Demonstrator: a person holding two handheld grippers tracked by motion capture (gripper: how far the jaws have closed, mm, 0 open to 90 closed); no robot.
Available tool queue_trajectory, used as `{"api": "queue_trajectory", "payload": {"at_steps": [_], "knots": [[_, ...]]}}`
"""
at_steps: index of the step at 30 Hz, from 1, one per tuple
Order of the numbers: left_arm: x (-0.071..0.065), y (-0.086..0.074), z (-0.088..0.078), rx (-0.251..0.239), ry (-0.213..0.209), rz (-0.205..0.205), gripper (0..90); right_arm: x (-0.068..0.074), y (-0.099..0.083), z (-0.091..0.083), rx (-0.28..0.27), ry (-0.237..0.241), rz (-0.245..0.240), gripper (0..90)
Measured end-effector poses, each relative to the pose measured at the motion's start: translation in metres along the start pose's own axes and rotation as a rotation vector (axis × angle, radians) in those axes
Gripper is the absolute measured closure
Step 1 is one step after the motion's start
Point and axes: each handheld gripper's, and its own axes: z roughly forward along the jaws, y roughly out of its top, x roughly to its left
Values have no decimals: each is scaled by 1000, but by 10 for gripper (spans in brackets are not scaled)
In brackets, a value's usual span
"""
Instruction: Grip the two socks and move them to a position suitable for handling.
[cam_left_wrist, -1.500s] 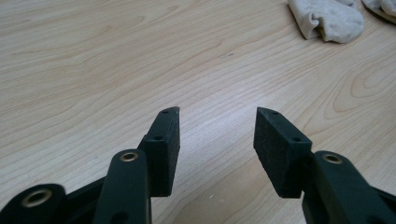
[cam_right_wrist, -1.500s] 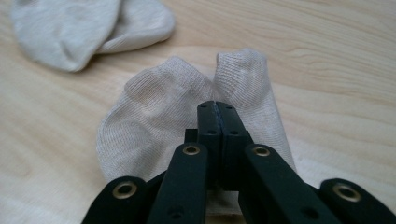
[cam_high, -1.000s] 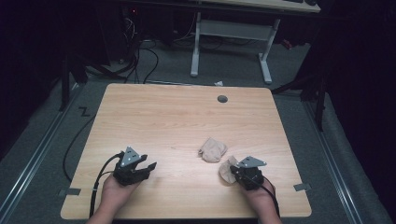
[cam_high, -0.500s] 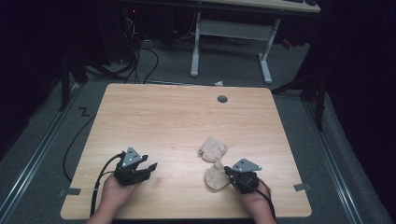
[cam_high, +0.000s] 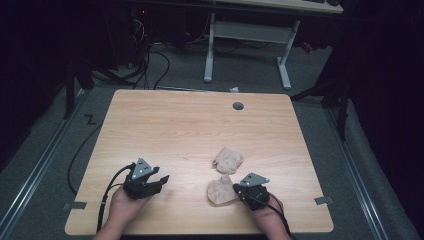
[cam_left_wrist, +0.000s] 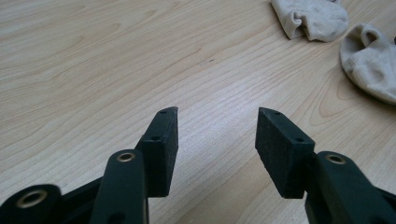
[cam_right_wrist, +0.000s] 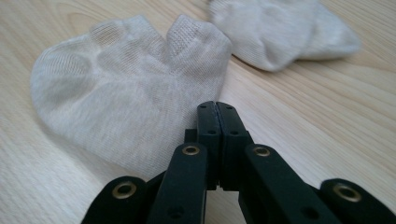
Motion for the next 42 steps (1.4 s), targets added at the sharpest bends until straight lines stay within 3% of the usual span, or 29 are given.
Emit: {"api": "queue_trajectory", "payload": {"at_steps": [12, 16, 18, 20, 23, 29, 35, 42], "knots": [[0, 0, 1, 9, 0, 8, 495, 27, 17, 15, -6, 57, -74, 871], [0, 0, 0, 7, 2, 7, 495, 32, 24, 5, -63, 37, -70, 817], [0, 0, 1, 9, 2, 7, 495, 42, 32, -3, -121, 62, -81, 776], [0, 0, 1, 9, 0, 7, 495, 46, 35, -4, -132, 71, -87, 758], [0, 0, 0, 7, 2, 9, 495, 67, 42, -2, -150, 109, -120, 680], [0, 0, 0, 6, 1, 9, 495, 87, 46, 11, -123, 144, -163, 600], [-1, 0, 0, 8, 1, 10, 495, 92, 46, 20, -90, 145, -182, 549], [-1, 0, 1, 6, -2, 8, 495, 92, 44, 28, -54, 140, -195, 557]]}}
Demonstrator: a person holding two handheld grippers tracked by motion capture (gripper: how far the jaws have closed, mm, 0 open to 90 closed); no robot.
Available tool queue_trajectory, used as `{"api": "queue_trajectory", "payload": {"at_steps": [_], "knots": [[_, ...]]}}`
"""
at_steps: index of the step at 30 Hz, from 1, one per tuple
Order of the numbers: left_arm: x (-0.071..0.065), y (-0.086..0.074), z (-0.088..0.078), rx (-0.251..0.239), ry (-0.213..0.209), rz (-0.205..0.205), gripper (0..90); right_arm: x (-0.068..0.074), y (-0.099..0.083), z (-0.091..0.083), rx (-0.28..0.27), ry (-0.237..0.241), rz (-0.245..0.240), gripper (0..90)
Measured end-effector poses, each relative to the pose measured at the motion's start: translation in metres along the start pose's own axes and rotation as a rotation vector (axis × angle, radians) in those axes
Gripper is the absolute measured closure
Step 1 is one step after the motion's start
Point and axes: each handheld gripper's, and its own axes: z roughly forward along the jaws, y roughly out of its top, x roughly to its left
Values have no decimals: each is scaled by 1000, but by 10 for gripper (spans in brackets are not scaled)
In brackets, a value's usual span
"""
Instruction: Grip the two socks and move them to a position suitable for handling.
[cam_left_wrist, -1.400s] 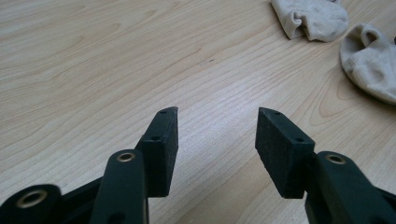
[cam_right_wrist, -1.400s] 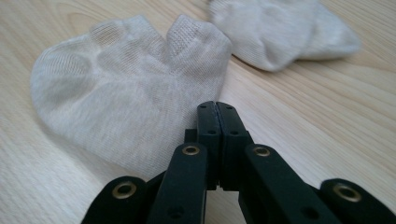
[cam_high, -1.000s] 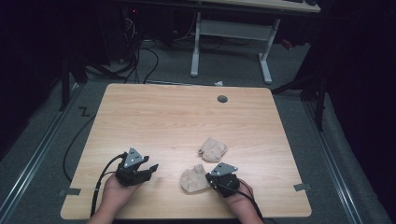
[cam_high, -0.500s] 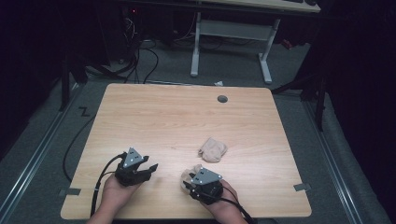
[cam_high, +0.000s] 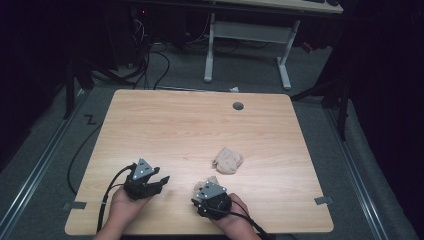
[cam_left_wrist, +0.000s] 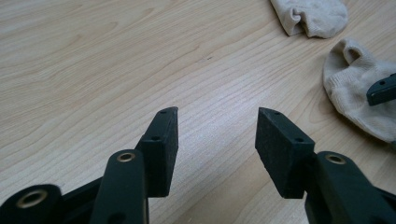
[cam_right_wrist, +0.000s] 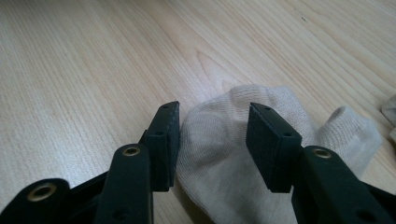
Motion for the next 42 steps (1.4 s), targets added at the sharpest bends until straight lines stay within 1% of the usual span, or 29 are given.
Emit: {"api": "queue_trajectory", "payload": {"at_steps": [1, 2, 3, 4, 5, 6, 7, 8, 11, 15, 18, 20, 22, 23, 24, 25, 26, 27, 28, 29, 30, 31, 32, 33, 34, 35, 38, 41, 42], "knots": [[0, 0, 0, 0, 0, 0, 496, 0, -1, 1, 7, -1, 0, 608], [0, 0, 0, 0, 0, 0, 495, 0, -1, 1, 7, -1, 0, 608], [0, 0, 0, 2, 1, 3, 495, 0, -2, 3, 14, -2, 1, 685], [0, 0, 0, 2, 1, 3, 495, -1, -2, 3, 14, -4, 5, 710], [-1, 0, 0, 2, 0, 5, 495, -1, -2, 2, 15, -2, 13, 769], [-1, 0, 0, 2, 0, 5, 495, -1, -2, 2, 15, -2, 13, 769], [-1, 0, 0, 3, -1, 7, 496, -3, -3, 1, 1, 3, 26, 833], [-1, 0, 0, 3, -1, 7, 495, -3, -3, 1, 1, 3, 26, 833], [-3, 1, 1, 4, -5, 12, 495, -9, -1, -10, -56, 0, 61, 842], [-6, 1, 2, 6, -11, 23, 492, -14, -1, -20, -109, -14, 78, 840], [-9, 2, 2, 6, -20, 28, 492, -17, -1, -24, -126, -17, 95, 840], [-12, 3, 3, 5, -29, 35, 492, -22, -2, -29, -153, -21, 115, 839], [-18, 5, 4, 6, -39, 46, 492, -23, -2, -31, -160, -26, 119, 839], [-24, 6, 6, 4, -52, 54, 493, -24, -3, -36, -177, -35, 127, 838], [-24, 6, 6, 4, -52, 54, 494, -24, -3, -36, -177, -35, 127, 838], [-32, 9, 10, 7, -72, 67, 497, -27, -4, -41, -196, -39, 137, 838], [-32, 9, 10, 7, -72, 67, 502, -27, -4, -41, -196, -39, 137, 838], [-41, 11, 14, 9, -91, 76, 518, -29, -5, -44, -212, -45, 144, 836], [-41, 11, 14, 9, -91, 76, 532, -29, -6, -46, -222, -44, 147, 836], [-51, 13, 20, 10, -120, 73, 554, -30, -7, -47, -223, -42, 150, 835], [-51, 13, 20, 10, -120, 73, 579, -31, -8, -48, -229, -44, 152, 835], [-60, 16, 26, 16, -154, 69, 609, -31, -10, -48, -228, -47, 156, 834], [-60, 16, 26, 16, -154, 69, 650, -31, -10, -48, -228, -47, 156, 834], [-65, 19, 30, 28, -172, 70, 650, -32, -11, -49, -229, -44, 161, 833], [-69, 21, 33, 34, -175, 77, 731, -33, -13, -50, -226, -49, 164, 829], [-76, 24, 38, 36, -189, 87, 759, -33, -14, -51, -220, -46, 170, 824], [-86, 27, 50, 52, -213, 102, 802, -33, -17, -52, -217, -51, 170, 822], [-96, 26, 61, 82, -227, 134, 811, -34, -20, -55, -217, -64, 177, 822], [-100, 25, 64, 98, -226, 155, 810, -34, -21, -56, -218, -67, 177, 822]]}}
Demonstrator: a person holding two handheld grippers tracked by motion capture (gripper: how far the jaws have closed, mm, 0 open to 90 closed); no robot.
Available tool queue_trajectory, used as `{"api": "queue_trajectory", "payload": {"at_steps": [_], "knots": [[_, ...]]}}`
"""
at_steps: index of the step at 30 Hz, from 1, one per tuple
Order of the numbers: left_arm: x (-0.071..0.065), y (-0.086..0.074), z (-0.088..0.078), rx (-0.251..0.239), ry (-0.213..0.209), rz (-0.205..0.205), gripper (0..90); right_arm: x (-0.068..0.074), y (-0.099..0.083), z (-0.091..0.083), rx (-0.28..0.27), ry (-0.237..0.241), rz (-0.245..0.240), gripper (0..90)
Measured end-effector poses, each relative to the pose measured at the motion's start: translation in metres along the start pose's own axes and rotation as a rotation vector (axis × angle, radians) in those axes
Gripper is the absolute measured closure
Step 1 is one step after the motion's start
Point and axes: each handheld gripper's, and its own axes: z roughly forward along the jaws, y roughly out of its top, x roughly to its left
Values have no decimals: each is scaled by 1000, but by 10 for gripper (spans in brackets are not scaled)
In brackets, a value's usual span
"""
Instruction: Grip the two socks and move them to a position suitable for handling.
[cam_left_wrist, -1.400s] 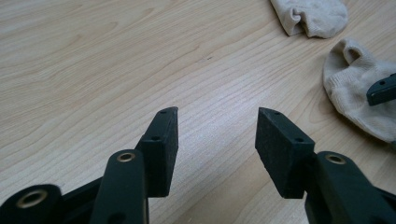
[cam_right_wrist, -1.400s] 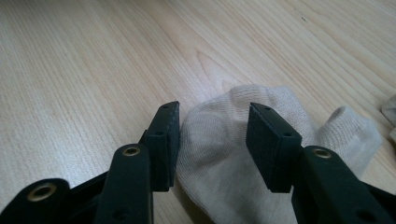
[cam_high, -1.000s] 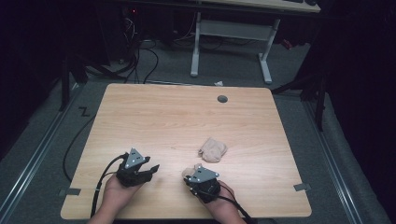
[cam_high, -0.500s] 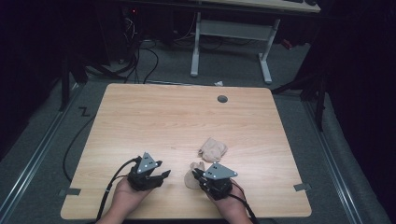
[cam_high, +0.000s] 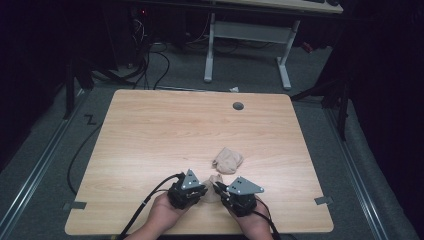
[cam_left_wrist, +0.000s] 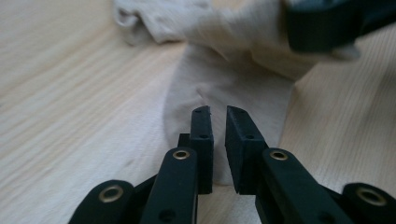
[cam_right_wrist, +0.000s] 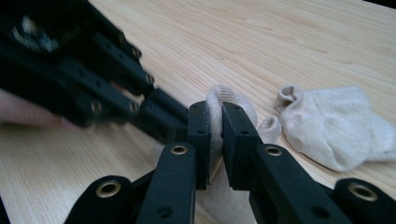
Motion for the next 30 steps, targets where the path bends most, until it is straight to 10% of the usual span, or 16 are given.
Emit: {"api": "queue_trajectory", "payload": {"at_steps": [21, 30], "knots": [[-3, -5, 2, 36, 24, 49, 793, -52, -28, -48, -10, -172, 123, 749], [0, -6, 0, 39, 18, 45, 767, -62, -43, -12, 181, -138, 116, 831]]}}
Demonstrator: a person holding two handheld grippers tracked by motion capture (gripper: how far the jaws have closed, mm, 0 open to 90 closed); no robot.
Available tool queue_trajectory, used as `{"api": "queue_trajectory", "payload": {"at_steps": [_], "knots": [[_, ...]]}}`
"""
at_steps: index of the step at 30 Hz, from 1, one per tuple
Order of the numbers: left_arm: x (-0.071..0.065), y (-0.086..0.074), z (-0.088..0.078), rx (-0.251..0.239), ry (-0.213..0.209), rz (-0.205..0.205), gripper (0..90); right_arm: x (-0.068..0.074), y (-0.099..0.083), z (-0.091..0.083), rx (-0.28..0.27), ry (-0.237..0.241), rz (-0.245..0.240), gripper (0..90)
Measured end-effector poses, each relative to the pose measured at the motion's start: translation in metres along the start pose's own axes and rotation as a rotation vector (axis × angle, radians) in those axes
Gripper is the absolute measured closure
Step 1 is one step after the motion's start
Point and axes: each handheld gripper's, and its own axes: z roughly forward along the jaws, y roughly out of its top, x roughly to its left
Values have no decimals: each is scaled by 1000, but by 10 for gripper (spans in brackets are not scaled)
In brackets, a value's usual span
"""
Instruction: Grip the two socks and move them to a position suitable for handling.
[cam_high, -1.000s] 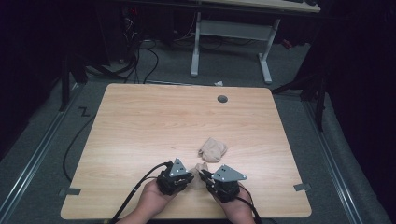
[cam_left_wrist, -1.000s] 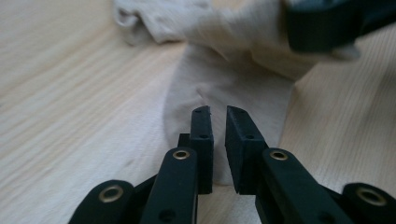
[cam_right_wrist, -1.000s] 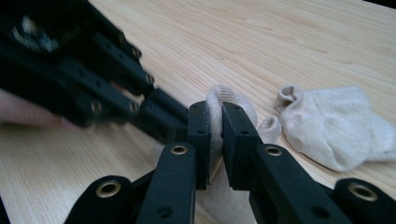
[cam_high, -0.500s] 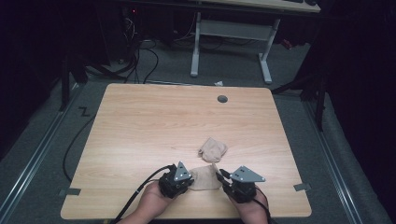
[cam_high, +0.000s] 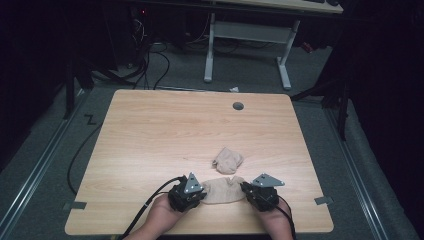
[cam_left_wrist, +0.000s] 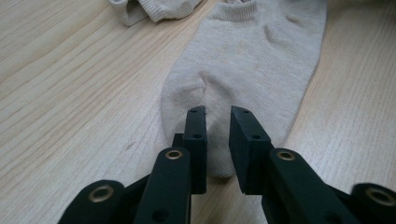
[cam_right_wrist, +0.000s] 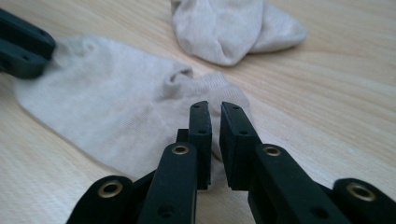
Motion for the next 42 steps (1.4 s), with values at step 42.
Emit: {"api": "queue_trajectory", "payload": {"at_steps": [42], "knots": [[75, -73, -115, -118, 253, -271, 525, -15, 47, 14, -119, -38, -9, 886]]}}
